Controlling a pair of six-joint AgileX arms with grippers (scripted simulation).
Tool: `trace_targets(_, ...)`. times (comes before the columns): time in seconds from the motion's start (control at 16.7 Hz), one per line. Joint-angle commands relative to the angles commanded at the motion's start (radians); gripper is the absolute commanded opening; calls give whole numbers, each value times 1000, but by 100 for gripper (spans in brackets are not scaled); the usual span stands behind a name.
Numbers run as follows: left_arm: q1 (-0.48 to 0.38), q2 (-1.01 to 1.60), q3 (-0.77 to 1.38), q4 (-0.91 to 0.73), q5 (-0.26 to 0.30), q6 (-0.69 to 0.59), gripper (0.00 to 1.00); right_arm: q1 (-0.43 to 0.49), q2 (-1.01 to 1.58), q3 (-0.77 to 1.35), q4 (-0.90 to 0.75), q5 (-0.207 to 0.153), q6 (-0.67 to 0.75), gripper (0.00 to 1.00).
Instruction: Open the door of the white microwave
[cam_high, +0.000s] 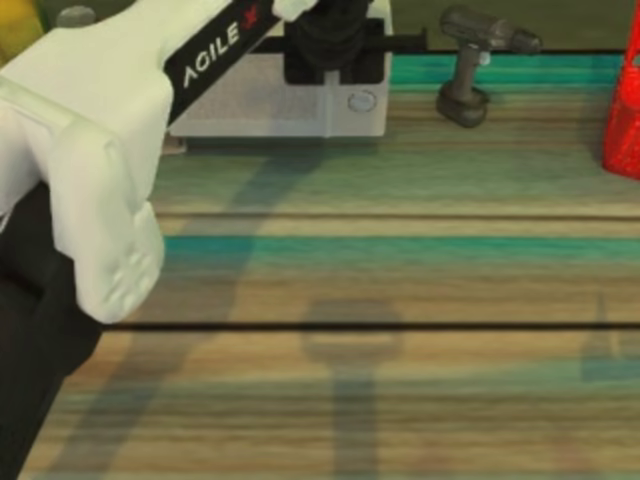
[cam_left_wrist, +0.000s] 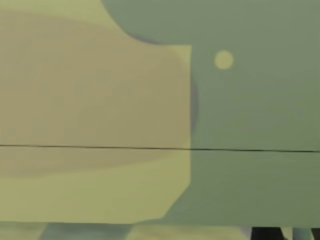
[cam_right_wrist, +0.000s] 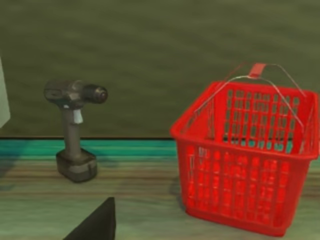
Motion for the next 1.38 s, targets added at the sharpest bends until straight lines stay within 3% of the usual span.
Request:
trace_targets(0.48,-25,-37,-62,10,7,-6,0,0,0,0,0,0,0,100)
trace_targets(0.96,-28,-182,-335,143,-14,-25,0,0,0,0,0,0,0,100)
trace_targets(1.38,-28,-189,-346,149,-15,-26,0,0,0,0,0,0,0,100)
